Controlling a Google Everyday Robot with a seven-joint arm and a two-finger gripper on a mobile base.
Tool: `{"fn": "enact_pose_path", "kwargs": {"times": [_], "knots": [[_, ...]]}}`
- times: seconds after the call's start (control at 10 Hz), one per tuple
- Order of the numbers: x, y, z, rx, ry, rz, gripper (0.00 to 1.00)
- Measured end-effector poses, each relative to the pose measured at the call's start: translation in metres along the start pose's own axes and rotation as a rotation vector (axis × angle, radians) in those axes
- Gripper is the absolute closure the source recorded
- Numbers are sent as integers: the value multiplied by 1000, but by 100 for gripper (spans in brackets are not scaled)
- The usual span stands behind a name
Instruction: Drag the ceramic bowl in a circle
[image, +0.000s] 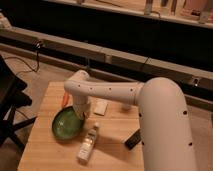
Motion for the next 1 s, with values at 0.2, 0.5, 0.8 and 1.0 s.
{"fn": "enact_pose_path", "kwargs": {"times": [0.2, 0.5, 0.8, 1.0], "knots": [[-2, -2, 0, 3, -4, 17, 100], [0, 6, -2, 5, 3, 43, 100], [1, 19, -3, 4, -4, 64, 100], [3, 19, -4, 3, 0, 77, 100]]}}
